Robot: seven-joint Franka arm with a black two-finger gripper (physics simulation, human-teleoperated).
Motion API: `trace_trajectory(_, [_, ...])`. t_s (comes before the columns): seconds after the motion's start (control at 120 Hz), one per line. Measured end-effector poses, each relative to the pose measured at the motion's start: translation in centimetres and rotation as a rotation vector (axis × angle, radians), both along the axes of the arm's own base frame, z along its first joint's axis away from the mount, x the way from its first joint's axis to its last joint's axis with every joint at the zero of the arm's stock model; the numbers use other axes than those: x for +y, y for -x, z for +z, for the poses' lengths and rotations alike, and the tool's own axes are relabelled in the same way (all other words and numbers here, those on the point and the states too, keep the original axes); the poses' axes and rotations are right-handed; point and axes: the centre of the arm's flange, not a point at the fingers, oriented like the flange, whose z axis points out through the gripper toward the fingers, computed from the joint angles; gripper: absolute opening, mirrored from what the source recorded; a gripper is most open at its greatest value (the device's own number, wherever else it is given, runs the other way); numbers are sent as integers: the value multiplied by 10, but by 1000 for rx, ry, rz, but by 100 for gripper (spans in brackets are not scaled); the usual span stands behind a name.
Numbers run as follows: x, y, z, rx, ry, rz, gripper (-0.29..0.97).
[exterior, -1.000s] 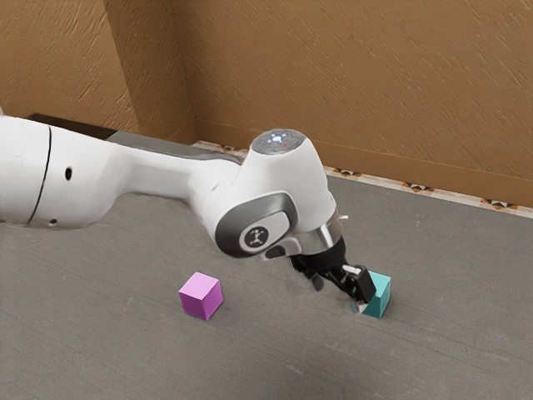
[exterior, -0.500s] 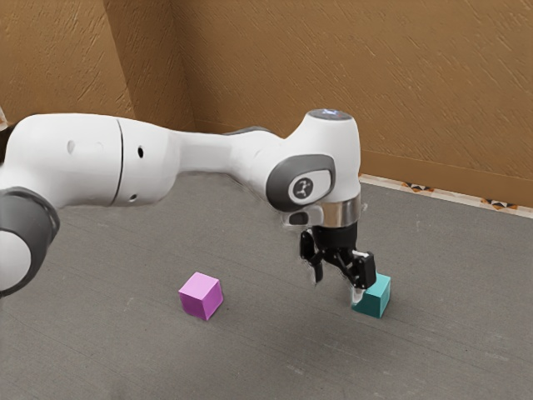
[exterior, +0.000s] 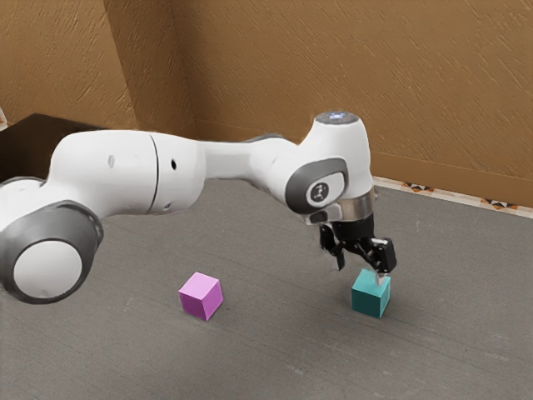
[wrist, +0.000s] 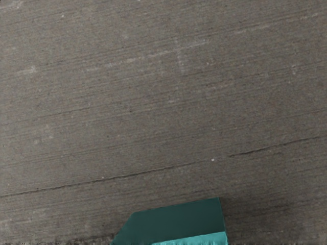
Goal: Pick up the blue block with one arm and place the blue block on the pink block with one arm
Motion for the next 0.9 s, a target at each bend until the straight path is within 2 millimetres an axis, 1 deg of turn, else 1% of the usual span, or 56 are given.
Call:
trace_trajectory(0.05, [-4, -1, -2, -4, 2, 5, 68])
trace_trajectory(0.1, [-6, -2, -9, 0, -1, 12, 68])
trace_trajectory(0.175, [2, -7, -19, 3, -17, 37, 68])
trace_trajectory(0.242, [5, -11, -24, 2, -22, 52, 68])
trace_trajectory(0.375, [2, -18, -23, -14, -12, 71, 68])
trace_trajectory(0.525, [-2, -19, -37, -3, -14, 85, 68])
trace_trajectory(0.75, [-1, -24, -42, -5, -24, 108, 68])
trace_trajectory(0.9, [-5, -22, -45, -11, -54, 96, 68])
